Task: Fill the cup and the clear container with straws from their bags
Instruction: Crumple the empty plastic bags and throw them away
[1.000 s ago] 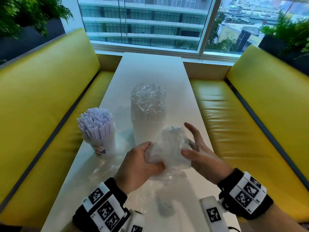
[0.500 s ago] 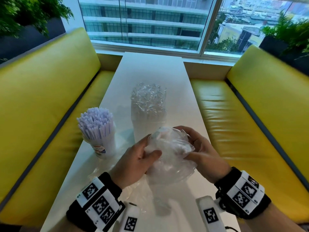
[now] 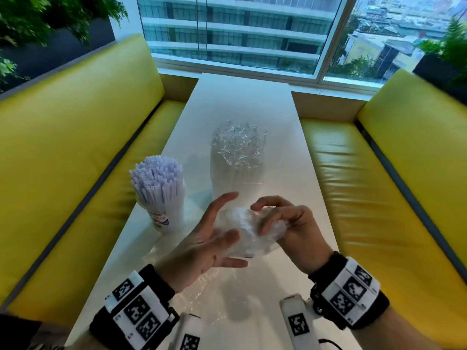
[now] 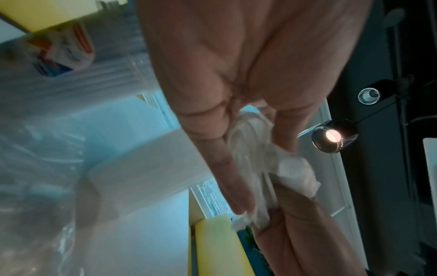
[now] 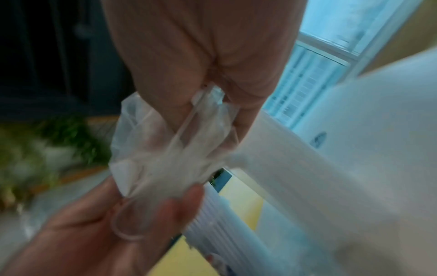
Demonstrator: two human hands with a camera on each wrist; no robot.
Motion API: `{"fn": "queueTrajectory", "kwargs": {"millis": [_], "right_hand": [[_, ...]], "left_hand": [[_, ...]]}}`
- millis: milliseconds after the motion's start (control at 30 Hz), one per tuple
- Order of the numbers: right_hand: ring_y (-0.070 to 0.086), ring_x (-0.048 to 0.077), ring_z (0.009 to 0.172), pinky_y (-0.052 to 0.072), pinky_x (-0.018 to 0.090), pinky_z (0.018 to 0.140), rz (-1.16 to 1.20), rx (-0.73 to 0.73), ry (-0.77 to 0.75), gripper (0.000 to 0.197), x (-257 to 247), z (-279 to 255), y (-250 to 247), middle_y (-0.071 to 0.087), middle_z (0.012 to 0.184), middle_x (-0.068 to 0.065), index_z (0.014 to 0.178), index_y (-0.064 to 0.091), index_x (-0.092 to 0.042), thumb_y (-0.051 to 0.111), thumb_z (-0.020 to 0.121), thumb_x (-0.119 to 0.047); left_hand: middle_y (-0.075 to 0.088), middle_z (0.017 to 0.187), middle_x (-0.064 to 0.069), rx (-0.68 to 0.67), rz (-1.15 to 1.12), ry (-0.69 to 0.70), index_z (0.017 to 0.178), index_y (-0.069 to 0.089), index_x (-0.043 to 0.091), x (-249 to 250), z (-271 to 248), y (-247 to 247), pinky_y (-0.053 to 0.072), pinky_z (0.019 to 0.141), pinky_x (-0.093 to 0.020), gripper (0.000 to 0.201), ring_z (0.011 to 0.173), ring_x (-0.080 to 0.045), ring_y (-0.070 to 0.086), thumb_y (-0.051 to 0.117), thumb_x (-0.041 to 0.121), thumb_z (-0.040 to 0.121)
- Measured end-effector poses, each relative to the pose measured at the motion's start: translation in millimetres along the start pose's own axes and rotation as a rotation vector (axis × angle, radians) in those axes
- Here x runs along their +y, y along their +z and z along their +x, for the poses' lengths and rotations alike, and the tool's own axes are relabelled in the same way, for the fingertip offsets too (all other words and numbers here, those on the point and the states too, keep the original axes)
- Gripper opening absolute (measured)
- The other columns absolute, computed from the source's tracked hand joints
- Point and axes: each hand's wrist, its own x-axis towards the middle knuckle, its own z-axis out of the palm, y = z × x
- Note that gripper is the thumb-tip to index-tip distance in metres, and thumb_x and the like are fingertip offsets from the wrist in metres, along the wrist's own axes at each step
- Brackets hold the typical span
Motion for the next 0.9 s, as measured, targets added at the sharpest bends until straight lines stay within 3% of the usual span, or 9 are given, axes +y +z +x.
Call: {"fn": "queueTrajectory", "kwargs": {"millis": [100, 200, 300, 367, 467, 533, 633, 767, 900], "right_hand": [[0.063, 0.025, 0.106, 0.055, 0.041, 0.088, -0.201, -0.119, -0.067, 0.013, 9.1, 8.8, 14.7, 0.063, 0.115, 0.002, 0.076, 0.079, -0.019, 0.081, 0.069, -0.009], [0.046, 0.016, 0.133, 0.046, 0.035, 0.105, -0.261, -0.416, 0.101, 0.041, 20.2, 12.9, 11.3, 0.045, 0.143, -0.01, 0.108, 0.073, -0.035, 0.083, 0.073, -0.015], [0.042, 0.006, 0.135, 0.044, 0.027, 0.105, -0.261, -0.331, 0.388, 0.052, 48.2, 4.4, 19.9, 0.045, 0.143, -0.015, 0.127, 0.057, -0.042, 0.076, 0.082, -0.025], [0.046, 0.014, 0.132, 0.043, 0.029, 0.105, -0.615, -0.251, 0.475, 0.053, 77.7, 0.0, 28.7, 0.048, 0.142, -0.008, 0.135, 0.05, -0.031, 0.072, 0.087, -0.034], [0.044, 0.023, 0.133, 0.038, 0.037, 0.11, -0.935, -0.312, 0.538, 0.075, 108.5, -0.6, 44.2, 0.043, 0.148, 0.0, 0.148, 0.035, -0.022, 0.067, 0.086, -0.048], [0.045, 0.026, 0.131, 0.038, 0.041, 0.109, -1.024, -0.327, 0.529, 0.082, 117.7, 4.8, 55.9, 0.046, 0.146, 0.0, 0.149, 0.03, -0.023, 0.066, 0.083, -0.054], [0.054, 0.025, 0.122, 0.042, 0.038, 0.103, -1.044, -0.36, 0.558, 0.079, 127.4, 12.6, 68.2, 0.057, 0.132, 0.001, 0.146, 0.033, -0.023, 0.071, 0.079, -0.043], [0.058, 0.012, 0.082, 0.046, 0.021, 0.079, -0.76, -0.358, 0.671, 0.057, 124.1, 16.8, 51.7, 0.061, 0.093, -0.005, 0.126, 0.057, -0.022, 0.082, 0.075, -0.023], [0.052, 0.01, 0.056, 0.052, 0.031, 0.061, -0.487, -0.379, 0.692, 0.035, 101.9, 9.7, 17.9, 0.051, 0.077, -0.003, 0.102, 0.061, -0.024, 0.073, 0.08, 0.0]], "left_hand": [[0.067, 0.124, -0.008, 0.163, 0.125, 0.074, 0.132, 0.055, 0.036, -5.4, -4.4, -6.3, 0.059, 0.082, -0.049, 0.053, 0.108, -0.034, 0.068, 0.061, 0.005, 0.09], [0.069, 0.123, -0.005, 0.268, 0.176, 0.028, 0.112, 0.073, 0.018, -8.6, -14.3, -30.7, 0.061, 0.079, -0.04, 0.038, 0.111, -0.028, 0.067, 0.05, -0.006, 0.094], [0.062, 0.132, -0.004, 0.447, 0.37, -0.027, 0.1, 0.078, 0.025, -15.5, -26.6, -65.4, 0.061, 0.082, -0.04, 0.046, 0.111, -0.022, 0.066, 0.047, -0.008, 0.097], [0.057, 0.137, -0.001, 0.529, 0.542, -0.059, 0.095, 0.079, 0.032, -23.2, -35.3, -82.7, 0.062, 0.079, -0.037, 0.05, 0.11, -0.017, 0.065, 0.047, -0.007, 0.097], [0.059, 0.134, 0.001, 0.603, 0.772, -0.11, 0.091, 0.074, 0.04, -33.9, -47.0, -95.2, 0.063, 0.075, -0.033, 0.052, 0.106, -0.011, 0.064, 0.049, -0.006, 0.096], [0.062, 0.13, 0.003, 0.617, 0.875, -0.18, 0.089, 0.069, 0.046, -39.7, -52.3, -98.9, 0.063, 0.077, -0.035, 0.056, 0.104, -0.014, 0.065, 0.051, -0.007, 0.094], [0.067, 0.123, 0.009, 0.641, 0.969, -0.295, 0.095, 0.071, 0.044, -45.4, -57.9, -100.9, 0.061, 0.084, -0.035, 0.051, 0.093, -0.012, 0.069, 0.05, -0.002, 0.093], [0.07, 0.116, 0.016, 0.662, 0.989, -0.382, 0.105, 0.073, 0.037, -42.5, -66.0, -103.1, 0.056, 0.093, -0.034, 0.025, 0.092, -0.011, 0.069, 0.059, 0.022, 0.092], [0.072, 0.114, 0.016, 0.722, 1.064, -0.407, 0.103, 0.074, 0.036, -42.1, -73.8, -111.7, 0.052, 0.095, -0.029, 0.024, 0.104, -0.009, 0.066, 0.063, 0.05, 0.087]]}}
